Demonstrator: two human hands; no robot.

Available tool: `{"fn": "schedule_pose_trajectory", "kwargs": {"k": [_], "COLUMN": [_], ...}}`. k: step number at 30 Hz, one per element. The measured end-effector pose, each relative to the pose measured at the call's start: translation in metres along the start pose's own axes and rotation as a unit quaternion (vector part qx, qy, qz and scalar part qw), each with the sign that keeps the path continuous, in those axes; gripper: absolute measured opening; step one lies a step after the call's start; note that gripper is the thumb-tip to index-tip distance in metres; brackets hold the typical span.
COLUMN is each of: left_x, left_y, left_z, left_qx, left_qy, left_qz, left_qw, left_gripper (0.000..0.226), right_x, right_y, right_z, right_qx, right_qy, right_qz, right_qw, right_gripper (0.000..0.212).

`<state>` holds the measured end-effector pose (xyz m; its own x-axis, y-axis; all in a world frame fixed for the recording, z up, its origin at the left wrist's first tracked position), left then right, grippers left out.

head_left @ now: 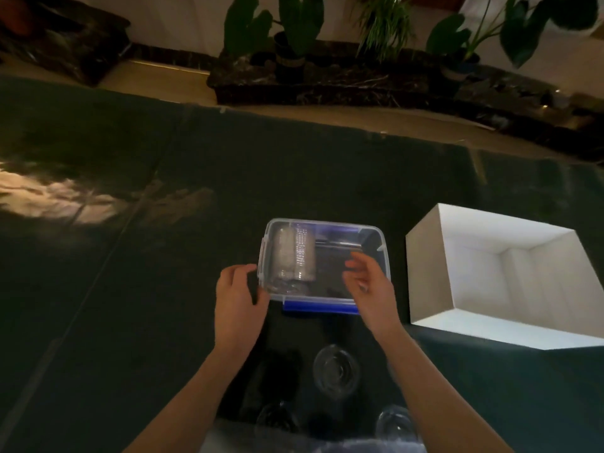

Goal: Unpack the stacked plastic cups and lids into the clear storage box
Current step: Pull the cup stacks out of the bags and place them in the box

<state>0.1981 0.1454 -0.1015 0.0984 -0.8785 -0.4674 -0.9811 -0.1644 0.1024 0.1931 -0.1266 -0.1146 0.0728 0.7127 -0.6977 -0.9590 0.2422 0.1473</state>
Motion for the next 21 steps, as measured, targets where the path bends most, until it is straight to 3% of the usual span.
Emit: {"fn": "schedule_pose_trajectory", "kwargs": {"k": [2,5,11,13,15,18,21], "left_x": [0.005,0.021,0.05,0.055,0.058,0.067,0.088], "left_y": [0.032,0.088,0.184,0.209,0.228,0.252,0.278], "left_z": [-0.016,-0.029,-0.027,-0.025,-0.022,-0.016,-0.01], "left_qx": [0.045,0.084,0.053,0.036,0.017,-0.019,-0.053], "left_qy": [0.016,0.005,-0.031,-0.032,-0.03,-0.038,-0.053], "left_qz": [0.008,0.045,0.12,0.124,0.114,0.127,0.18], "left_qw": [0.999,0.995,0.991,0.991,0.993,0.991,0.981], "left_gripper": [0.032,0.029,0.026,0.025,0.025,0.023,0.019], "right_x": [-0.022,-0.062,-0.161,-0.195,-0.221,-0.216,-0.17], "right_y": [0.027,0.079,0.196,0.235,0.269,0.308,0.318], "right_z": [-0.005,-0.022,-0.084,-0.114,-0.165,-0.245,-0.26], "right_qx": [-0.007,-0.029,0.023,0.08,0.202,0.404,0.425], "right_qy": [0.027,0.08,0.194,0.212,0.189,0.066,-0.117], "right_qz": [-0.028,-0.073,-0.194,-0.247,-0.278,-0.2,-0.035], "right_qw": [0.999,0.994,0.961,0.942,0.92,0.89,0.897], "right_gripper": [0.038,0.029,0.024,0.027,0.025,0.019,0.016]}}
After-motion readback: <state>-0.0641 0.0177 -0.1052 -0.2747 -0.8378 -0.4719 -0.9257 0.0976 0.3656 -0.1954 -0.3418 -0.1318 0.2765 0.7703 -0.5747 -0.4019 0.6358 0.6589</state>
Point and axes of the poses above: each hand's wrist, its own y-axis away from the middle knuckle, its own x-axis out of the palm, z = x × y, the point moved 10 cm from there along -y, towards the middle knuckle, and after that the axes turned 15 degrees about y, right-handed, at the moved point
